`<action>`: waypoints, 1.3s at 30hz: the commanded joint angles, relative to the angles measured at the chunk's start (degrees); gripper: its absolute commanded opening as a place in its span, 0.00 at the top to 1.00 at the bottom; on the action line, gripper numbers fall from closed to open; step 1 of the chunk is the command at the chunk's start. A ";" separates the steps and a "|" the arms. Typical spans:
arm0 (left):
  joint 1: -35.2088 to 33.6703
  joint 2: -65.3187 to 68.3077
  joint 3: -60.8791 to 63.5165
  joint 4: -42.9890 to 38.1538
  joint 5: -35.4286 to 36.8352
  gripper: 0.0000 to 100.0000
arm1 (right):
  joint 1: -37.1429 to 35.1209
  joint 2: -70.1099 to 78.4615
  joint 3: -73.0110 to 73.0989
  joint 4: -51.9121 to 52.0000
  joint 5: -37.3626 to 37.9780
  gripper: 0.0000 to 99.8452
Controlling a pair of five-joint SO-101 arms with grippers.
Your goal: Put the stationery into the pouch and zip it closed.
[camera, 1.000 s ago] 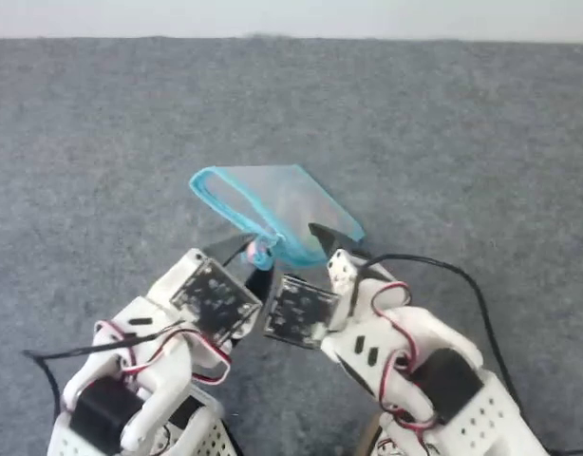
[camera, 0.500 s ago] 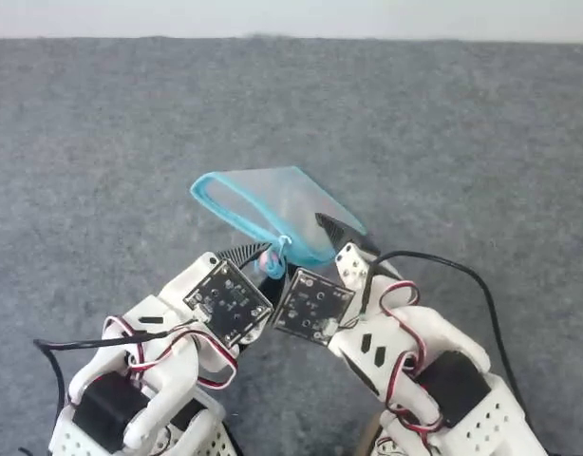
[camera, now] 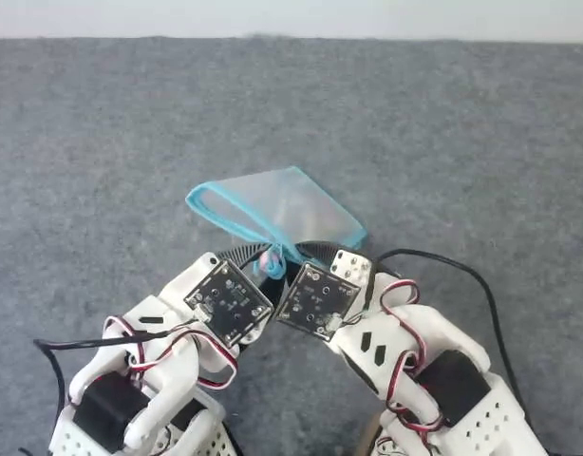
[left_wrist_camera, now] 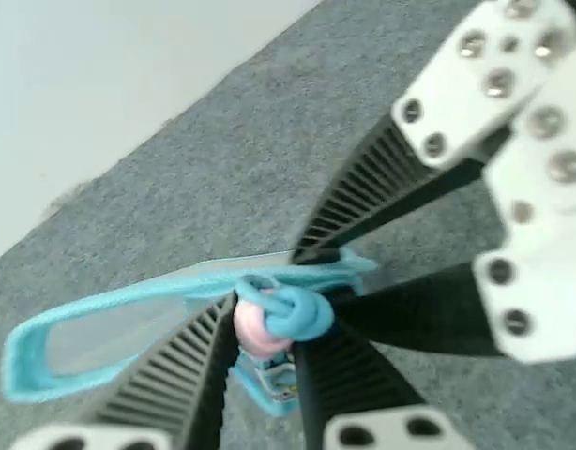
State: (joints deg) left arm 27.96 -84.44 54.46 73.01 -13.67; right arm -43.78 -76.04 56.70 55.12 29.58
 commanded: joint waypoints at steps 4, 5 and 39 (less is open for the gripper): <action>-20.22 -0.79 6.81 -13.71 0.53 0.99 | 2.86 -0.66 -3.78 1.98 0.18 0.99; -22.33 -0.79 9.01 -16.53 0.53 0.99 | 3.21 -0.66 -3.78 1.98 0.18 0.99; -4.31 -0.62 -9.54 4.22 -0.18 0.99 | -6.20 0.57 -1.23 1.27 -1.93 0.71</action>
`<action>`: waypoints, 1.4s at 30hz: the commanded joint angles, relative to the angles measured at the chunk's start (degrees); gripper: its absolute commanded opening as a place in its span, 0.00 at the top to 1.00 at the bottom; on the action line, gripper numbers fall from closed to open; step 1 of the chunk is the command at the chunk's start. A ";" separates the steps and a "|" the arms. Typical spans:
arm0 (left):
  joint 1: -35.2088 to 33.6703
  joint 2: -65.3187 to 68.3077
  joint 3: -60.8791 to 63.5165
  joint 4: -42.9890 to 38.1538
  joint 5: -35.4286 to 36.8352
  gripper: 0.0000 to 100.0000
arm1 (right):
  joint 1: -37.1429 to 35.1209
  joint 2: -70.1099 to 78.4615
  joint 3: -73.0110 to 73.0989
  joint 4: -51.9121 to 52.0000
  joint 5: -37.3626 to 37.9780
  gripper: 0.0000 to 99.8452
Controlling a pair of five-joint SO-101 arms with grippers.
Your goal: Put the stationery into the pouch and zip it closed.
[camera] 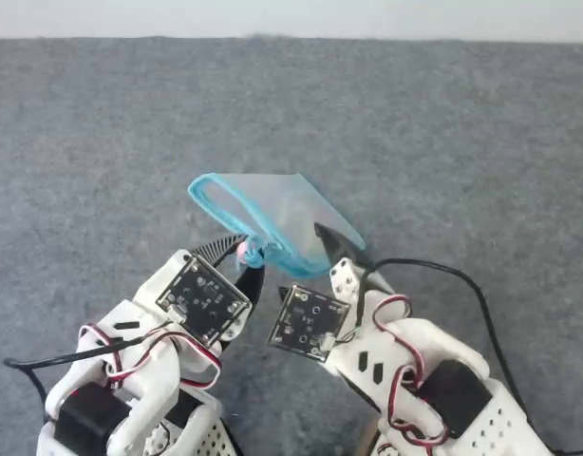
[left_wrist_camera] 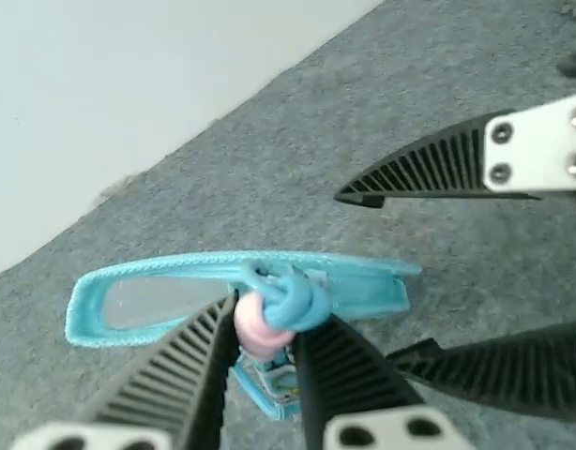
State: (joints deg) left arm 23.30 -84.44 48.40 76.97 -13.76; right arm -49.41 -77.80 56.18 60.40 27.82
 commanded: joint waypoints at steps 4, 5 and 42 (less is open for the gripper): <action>-1.67 -0.79 -1.80 0.35 -0.09 0.99 | -0.57 7.52 -1.85 -8.31 1.58 0.80; -2.81 -0.79 -1.63 0.35 -0.09 0.99 | -0.57 8.48 -2.11 -9.19 2.11 0.82; -0.70 -8.18 1.01 2.73 -3.25 0.99 | 5.41 16.66 -5.27 -13.41 -3.16 1.00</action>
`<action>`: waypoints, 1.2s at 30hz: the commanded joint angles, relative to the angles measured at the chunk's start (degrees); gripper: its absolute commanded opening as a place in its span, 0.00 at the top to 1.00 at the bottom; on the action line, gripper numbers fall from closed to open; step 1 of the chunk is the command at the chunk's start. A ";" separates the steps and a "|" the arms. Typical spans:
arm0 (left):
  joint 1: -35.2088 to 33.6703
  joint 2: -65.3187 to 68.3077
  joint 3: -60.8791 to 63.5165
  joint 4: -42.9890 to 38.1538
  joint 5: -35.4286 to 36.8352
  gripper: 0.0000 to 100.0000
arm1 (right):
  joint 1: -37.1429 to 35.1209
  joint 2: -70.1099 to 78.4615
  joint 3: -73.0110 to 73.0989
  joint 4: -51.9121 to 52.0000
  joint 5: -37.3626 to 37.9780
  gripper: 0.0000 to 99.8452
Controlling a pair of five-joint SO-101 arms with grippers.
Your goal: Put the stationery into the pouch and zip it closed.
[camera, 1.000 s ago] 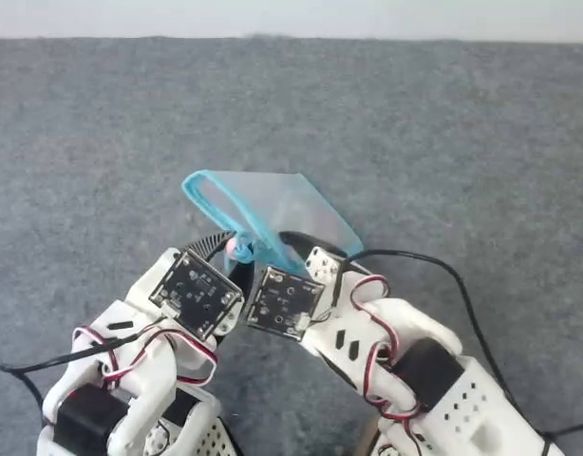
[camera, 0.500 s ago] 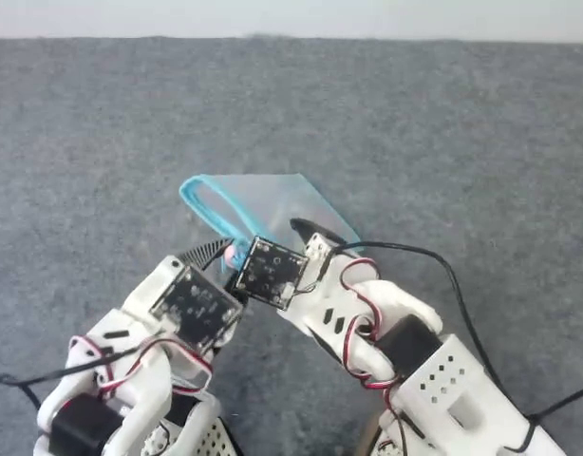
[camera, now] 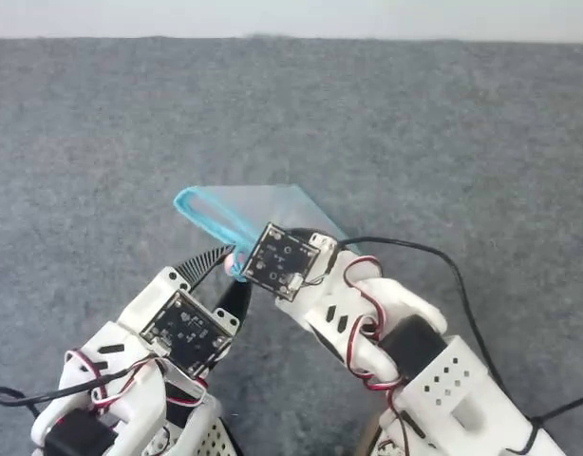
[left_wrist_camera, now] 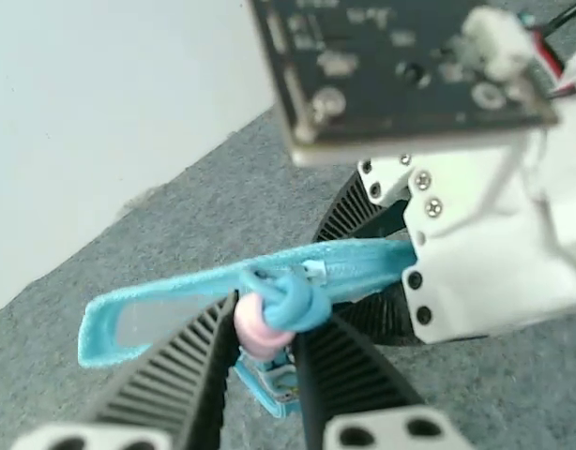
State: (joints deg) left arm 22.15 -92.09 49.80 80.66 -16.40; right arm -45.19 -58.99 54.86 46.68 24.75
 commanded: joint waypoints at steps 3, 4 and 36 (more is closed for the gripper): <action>0.18 -0.53 1.10 -2.37 -0.62 0.99 | 2.33 -2.24 -4.13 2.07 0.00 1.00; -1.23 -0.53 2.07 -3.34 -0.70 0.99 | 2.42 -2.59 -4.13 2.95 0.00 0.99; -22.59 -0.53 16.31 -19.25 -0.62 0.99 | -2.33 -16.22 -3.78 17.19 3.43 0.99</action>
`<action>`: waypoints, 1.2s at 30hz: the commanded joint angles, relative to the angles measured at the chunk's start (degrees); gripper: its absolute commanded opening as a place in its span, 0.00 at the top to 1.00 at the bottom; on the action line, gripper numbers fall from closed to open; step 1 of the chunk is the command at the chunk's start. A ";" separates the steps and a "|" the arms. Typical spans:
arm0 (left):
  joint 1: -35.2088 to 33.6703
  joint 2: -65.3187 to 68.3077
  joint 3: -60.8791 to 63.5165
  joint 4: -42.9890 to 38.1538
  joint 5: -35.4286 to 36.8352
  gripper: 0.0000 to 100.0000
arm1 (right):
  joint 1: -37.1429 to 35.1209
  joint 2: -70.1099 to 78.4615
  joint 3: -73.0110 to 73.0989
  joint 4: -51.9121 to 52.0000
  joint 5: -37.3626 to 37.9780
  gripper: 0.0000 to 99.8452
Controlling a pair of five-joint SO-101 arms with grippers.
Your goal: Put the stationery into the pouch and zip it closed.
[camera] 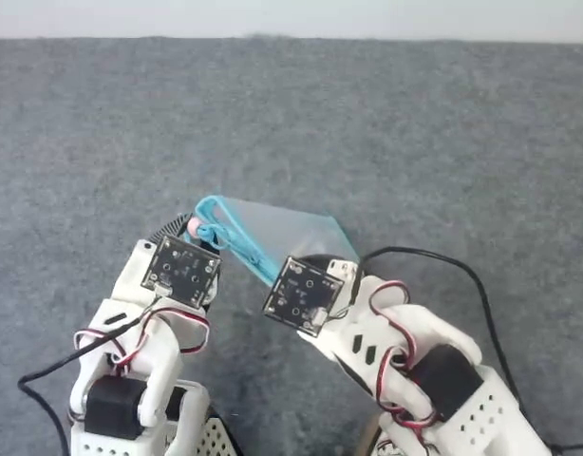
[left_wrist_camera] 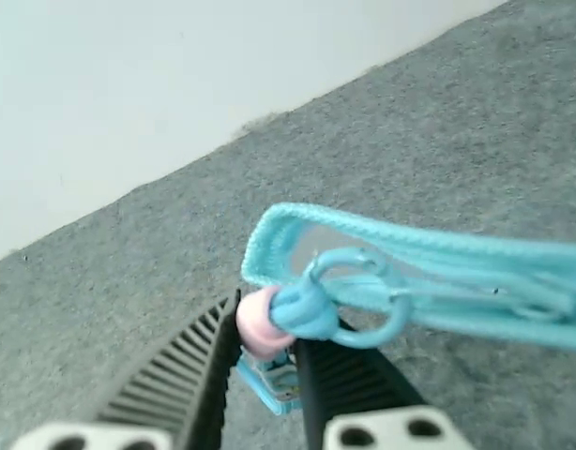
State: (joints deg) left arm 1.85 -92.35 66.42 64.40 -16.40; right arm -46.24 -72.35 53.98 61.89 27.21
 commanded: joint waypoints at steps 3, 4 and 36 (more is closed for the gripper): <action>-5.54 -0.26 -0.31 -4.13 -0.53 0.99 | -1.27 -6.20 -2.90 4.09 2.20 0.99; -7.21 -0.26 -0.31 -4.84 -0.44 0.99 | -1.27 -6.99 -2.90 4.79 2.37 0.99; -19.08 -0.18 12.79 -22.42 -0.62 0.99 | 0.48 -11.82 -9.76 12.79 5.54 0.99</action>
State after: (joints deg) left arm -15.65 -92.26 79.16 45.58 -16.66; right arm -46.68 -81.49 48.44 72.09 31.52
